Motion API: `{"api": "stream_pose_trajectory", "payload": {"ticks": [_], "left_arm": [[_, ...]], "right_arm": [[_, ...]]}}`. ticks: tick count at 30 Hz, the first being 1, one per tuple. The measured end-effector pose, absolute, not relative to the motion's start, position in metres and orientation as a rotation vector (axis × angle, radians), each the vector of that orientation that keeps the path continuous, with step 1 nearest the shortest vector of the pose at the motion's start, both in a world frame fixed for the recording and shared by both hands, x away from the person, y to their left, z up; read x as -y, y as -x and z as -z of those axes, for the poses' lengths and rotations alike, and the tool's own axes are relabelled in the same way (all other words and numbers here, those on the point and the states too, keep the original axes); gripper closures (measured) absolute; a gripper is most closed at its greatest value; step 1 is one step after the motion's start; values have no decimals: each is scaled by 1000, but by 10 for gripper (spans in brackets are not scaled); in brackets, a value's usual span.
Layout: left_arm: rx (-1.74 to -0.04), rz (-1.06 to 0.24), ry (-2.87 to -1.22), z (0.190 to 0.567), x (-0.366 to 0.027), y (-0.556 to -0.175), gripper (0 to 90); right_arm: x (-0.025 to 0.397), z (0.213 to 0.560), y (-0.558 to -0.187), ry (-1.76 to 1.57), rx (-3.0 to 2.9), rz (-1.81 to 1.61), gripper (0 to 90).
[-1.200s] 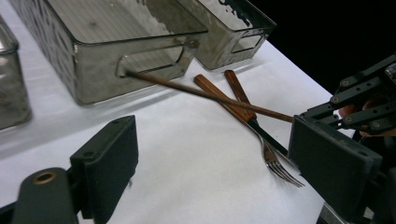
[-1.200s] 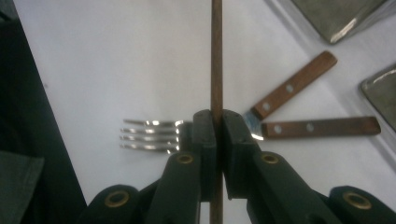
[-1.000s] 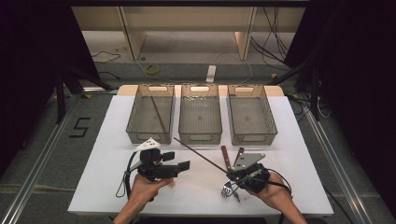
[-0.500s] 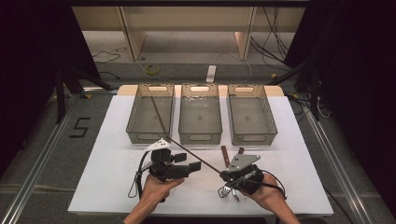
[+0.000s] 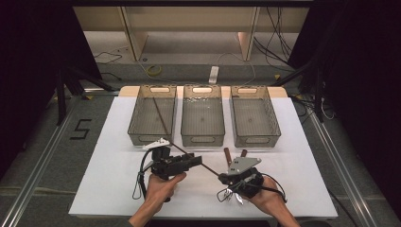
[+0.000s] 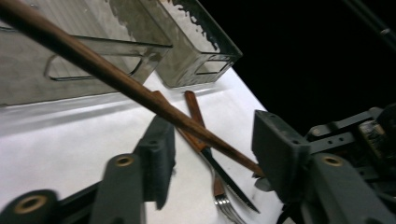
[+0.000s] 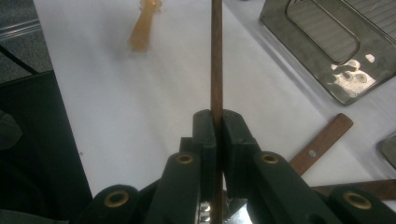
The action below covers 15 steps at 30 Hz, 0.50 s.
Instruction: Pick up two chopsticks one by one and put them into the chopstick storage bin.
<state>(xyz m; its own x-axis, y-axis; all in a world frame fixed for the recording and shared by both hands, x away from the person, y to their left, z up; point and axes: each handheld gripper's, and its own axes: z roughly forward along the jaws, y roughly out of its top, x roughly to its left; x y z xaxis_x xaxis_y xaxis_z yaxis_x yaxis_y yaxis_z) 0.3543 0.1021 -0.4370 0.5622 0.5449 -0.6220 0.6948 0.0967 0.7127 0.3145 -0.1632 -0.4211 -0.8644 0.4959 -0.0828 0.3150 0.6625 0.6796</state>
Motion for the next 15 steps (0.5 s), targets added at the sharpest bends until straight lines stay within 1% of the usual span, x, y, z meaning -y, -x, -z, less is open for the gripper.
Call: {"api": "stream_pose_trajectory", "payload": {"ticks": [10,15], "left_arm": [[-1077,191,-1528,437,-102,-355,700],[-1058,262,-1486,435,-105,-357,763]], "right_arm": [[163,420,-314,-648,-2615,-1027,853],[163,421,-314,-650,-2612,-1039,849]]}}
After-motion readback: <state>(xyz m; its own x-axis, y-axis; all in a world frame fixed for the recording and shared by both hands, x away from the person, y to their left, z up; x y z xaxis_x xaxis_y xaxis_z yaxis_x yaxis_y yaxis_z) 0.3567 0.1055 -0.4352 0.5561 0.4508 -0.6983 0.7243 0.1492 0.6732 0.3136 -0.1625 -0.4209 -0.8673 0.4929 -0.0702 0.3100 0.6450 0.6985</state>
